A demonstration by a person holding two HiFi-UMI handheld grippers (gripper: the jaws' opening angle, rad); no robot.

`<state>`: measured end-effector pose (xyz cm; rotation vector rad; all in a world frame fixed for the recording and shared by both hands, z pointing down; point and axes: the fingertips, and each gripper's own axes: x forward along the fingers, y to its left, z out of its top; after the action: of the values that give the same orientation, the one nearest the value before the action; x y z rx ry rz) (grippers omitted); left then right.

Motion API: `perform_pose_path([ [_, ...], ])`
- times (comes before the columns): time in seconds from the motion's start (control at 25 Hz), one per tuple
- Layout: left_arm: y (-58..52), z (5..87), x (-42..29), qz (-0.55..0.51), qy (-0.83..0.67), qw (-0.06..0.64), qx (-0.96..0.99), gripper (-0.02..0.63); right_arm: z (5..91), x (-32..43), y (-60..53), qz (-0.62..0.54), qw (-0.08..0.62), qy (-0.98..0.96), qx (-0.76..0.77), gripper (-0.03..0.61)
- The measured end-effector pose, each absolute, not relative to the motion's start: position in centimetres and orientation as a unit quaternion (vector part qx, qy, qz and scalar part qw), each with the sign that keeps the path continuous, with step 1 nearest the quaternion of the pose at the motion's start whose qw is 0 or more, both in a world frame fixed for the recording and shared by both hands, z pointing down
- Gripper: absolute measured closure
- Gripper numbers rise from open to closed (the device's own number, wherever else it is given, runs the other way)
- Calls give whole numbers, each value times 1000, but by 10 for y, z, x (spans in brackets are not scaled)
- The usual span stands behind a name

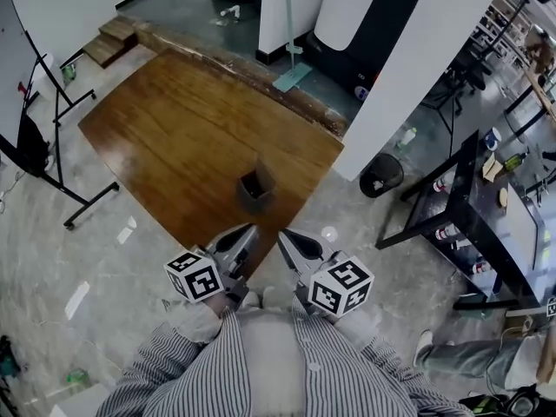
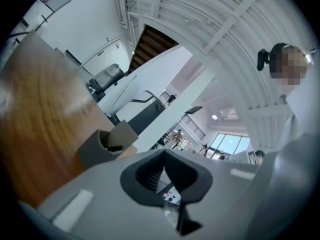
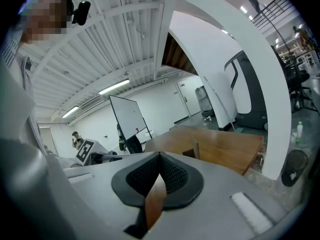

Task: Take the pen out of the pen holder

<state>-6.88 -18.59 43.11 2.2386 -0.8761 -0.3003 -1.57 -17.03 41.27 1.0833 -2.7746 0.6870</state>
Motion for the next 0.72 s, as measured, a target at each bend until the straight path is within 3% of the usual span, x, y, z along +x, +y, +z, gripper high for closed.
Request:
perform_pose_path([
  [0.72, -225, 466, -84, -46, -391, 273, 878, 606, 456, -30, -196, 276, 94, -899, 326, 578],
])
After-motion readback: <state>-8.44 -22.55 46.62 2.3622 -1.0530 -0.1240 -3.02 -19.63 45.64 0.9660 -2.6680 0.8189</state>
